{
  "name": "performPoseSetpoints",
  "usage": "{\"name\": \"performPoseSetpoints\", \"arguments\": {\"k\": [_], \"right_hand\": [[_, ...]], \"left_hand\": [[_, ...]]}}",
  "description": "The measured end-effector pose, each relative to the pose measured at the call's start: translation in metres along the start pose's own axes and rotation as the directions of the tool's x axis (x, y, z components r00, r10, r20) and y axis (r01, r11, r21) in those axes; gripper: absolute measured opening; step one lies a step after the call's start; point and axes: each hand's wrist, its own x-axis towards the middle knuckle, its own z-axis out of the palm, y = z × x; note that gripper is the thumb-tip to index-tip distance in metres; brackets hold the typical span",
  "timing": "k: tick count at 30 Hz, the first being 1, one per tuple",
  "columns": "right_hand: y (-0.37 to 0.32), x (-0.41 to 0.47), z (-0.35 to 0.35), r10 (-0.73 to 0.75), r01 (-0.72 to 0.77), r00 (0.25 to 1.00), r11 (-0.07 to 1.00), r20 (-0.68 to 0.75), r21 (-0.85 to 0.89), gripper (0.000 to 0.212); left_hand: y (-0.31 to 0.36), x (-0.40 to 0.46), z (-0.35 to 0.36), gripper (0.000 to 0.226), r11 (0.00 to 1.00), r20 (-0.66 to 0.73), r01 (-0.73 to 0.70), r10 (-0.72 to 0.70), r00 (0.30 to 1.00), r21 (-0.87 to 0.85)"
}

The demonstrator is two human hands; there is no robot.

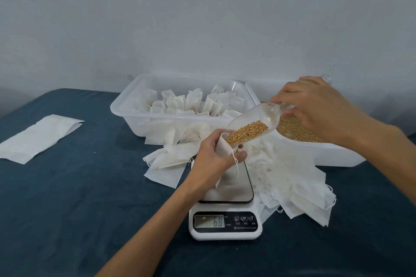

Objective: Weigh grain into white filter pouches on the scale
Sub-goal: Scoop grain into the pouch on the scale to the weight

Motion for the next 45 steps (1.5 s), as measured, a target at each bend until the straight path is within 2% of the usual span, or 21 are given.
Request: {"name": "performPoseSetpoints", "arguments": {"k": [45], "right_hand": [[-0.0038,0.0026,-0.0041,-0.006,0.006,1.0,0.999,0.001,-0.031,0.034]], "left_hand": [[0.005,-0.0014,-0.0015,0.049,1.0,-0.029,0.017,-0.016,0.999,0.017]]}}
